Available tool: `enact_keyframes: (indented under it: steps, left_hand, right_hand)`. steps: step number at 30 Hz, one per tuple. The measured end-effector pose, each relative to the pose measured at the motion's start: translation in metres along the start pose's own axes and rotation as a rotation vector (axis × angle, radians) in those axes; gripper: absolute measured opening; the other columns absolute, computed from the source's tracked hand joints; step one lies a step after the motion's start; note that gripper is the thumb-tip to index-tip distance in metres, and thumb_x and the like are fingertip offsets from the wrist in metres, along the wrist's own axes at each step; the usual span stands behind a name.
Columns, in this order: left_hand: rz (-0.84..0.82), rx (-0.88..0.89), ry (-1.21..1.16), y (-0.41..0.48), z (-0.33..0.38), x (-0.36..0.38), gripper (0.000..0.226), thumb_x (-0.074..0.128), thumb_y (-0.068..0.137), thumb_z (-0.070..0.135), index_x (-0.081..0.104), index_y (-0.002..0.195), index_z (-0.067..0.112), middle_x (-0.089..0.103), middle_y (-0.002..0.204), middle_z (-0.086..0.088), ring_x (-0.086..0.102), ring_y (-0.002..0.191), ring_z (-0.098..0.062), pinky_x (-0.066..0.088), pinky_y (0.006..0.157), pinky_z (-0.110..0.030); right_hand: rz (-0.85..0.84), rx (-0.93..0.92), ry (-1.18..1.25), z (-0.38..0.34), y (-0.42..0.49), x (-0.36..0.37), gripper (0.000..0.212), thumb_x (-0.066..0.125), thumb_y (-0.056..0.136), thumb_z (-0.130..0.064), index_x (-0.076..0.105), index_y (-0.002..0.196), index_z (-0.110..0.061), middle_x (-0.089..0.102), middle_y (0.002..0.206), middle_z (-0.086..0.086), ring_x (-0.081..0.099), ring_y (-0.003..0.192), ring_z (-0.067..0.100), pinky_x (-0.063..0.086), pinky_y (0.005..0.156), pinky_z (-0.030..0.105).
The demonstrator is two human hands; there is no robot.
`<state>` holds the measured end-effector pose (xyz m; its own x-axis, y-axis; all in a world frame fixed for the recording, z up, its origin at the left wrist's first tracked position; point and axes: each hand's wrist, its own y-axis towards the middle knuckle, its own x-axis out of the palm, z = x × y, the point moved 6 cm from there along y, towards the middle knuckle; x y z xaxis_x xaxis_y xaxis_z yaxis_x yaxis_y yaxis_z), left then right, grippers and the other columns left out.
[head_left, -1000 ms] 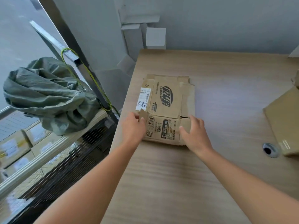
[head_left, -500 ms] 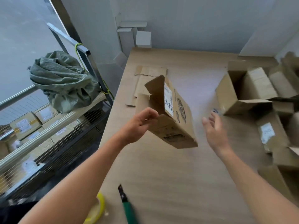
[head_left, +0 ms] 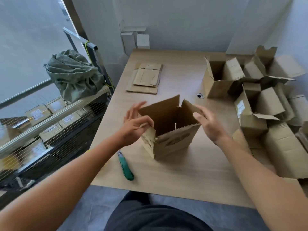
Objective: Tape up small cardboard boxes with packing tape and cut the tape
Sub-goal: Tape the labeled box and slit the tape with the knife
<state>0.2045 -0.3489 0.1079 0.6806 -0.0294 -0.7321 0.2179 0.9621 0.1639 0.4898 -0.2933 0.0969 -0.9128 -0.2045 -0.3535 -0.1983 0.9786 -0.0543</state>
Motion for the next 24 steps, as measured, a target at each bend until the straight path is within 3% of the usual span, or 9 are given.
enact_keyframes:
  steps: [3,6,9,12,15,17,19,21,24]
  left_hand:
    - [0.199,-0.232,-0.158,-0.017,-0.016,0.017,0.041,0.065,0.095,0.016,0.059,0.111,0.053,0.0,0.162,0.015,-0.003,0.142,0.007,0.011,0.122,-0.042]
    - [0.286,-0.254,-0.208,-0.008,-0.015,0.022,0.093,0.076,0.081,0.012,0.025,0.147,0.054,-0.009,0.163,0.004,-0.004,0.135,0.024,0.019,0.117,-0.033]
    - [0.228,-0.327,-0.263,0.005,-0.021,0.027,0.123,0.078,0.075,0.008,-0.008,0.158,0.038,-0.007,0.165,0.0,0.001,0.15,-0.007,0.014,0.121,-0.037]
    - [0.071,-0.348,-0.374,0.009,-0.034,0.031,0.131,0.085,0.076,0.011,-0.014,0.155,0.044,-0.009,0.167,0.004,-0.001,0.152,-0.016,0.012,0.118,-0.037]
    - [0.025,-0.328,-0.417,0.014,-0.036,0.032,0.116,0.086,0.078,0.011,0.003,0.151,0.049,0.007,0.165,-0.004,0.015,0.148,-0.019,0.019,0.116,-0.038]
    - [0.037,-0.315,-0.473,0.018,-0.035,0.031,0.075,0.079,0.083,0.007,0.034,0.134,0.041,0.038,0.147,-0.006,0.042,0.135,-0.024,0.041,0.111,-0.044]
    - [0.054,-0.325,-0.646,0.017,-0.04,0.034,0.032,0.069,0.09,0.005,0.056,0.11,0.027,0.054,0.13,-0.002,0.054,0.124,-0.032,0.056,0.092,-0.047]
    - [0.037,-0.36,-0.879,0.011,-0.049,0.039,0.007,0.065,0.09,0.018,0.063,0.096,0.019,0.06,0.13,0.001,0.056,0.124,-0.03,0.052,0.086,-0.037]
    - [0.043,-0.379,-0.977,-0.002,-0.053,0.047,0.032,0.066,0.078,0.045,0.066,0.096,0.018,0.062,0.13,0.01,0.056,0.123,-0.02,0.047,0.091,-0.03]
  right_hand:
    - [-0.087,-0.077,-0.049,0.001,-0.031,0.021,0.051,0.059,0.091,-0.042,0.056,0.14,-0.028,0.06,0.133,-0.006,0.057,0.125,0.01,0.044,0.111,0.044]
    - [-0.185,-0.123,-0.054,0.0,-0.041,0.029,0.061,0.064,0.087,-0.048,0.048,0.145,-0.04,0.05,0.143,-0.016,0.045,0.135,0.002,0.039,0.113,0.03]
    - [-0.386,-0.201,-0.236,0.006,-0.045,0.031,0.083,0.075,0.082,-0.053,0.033,0.153,-0.045,0.032,0.156,-0.026,0.028,0.141,-0.014,0.029,0.105,0.003]
    - [-0.287,-0.291,-0.271,0.013,-0.042,0.02,0.079,0.08,0.084,-0.036,0.04,0.152,-0.037,0.043,0.153,-0.015,0.038,0.14,-0.003,0.041,0.103,0.011]
    - [-0.182,-0.343,-0.415,0.021,-0.032,0.027,0.052,0.07,0.086,-0.047,0.06,0.135,-0.034,0.053,0.144,-0.008,0.041,0.137,0.017,0.037,0.112,0.036]
    - [-0.154,-0.289,-0.448,0.028,-0.023,0.038,0.037,0.065,0.085,-0.055,0.069,0.118,-0.037,0.045,0.147,-0.01,0.03,0.139,0.019,0.027,0.118,0.042]
    - [-0.108,-0.155,-0.19,0.033,-0.02,0.043,0.032,0.068,0.084,-0.056,0.071,0.109,-0.037,0.034,0.149,-0.021,0.028,0.143,0.013,0.031,0.117,0.037]
    - [-0.047,-0.092,0.084,0.04,-0.022,0.046,0.046,0.072,0.086,-0.05,0.063,0.125,-0.027,0.033,0.147,-0.023,0.041,0.14,0.013,0.043,0.111,0.035]
    - [0.034,-0.034,0.195,0.049,-0.031,0.055,0.07,0.076,0.084,-0.037,0.033,0.138,-0.026,0.04,0.145,-0.002,0.046,0.136,0.019,0.046,0.109,0.048]
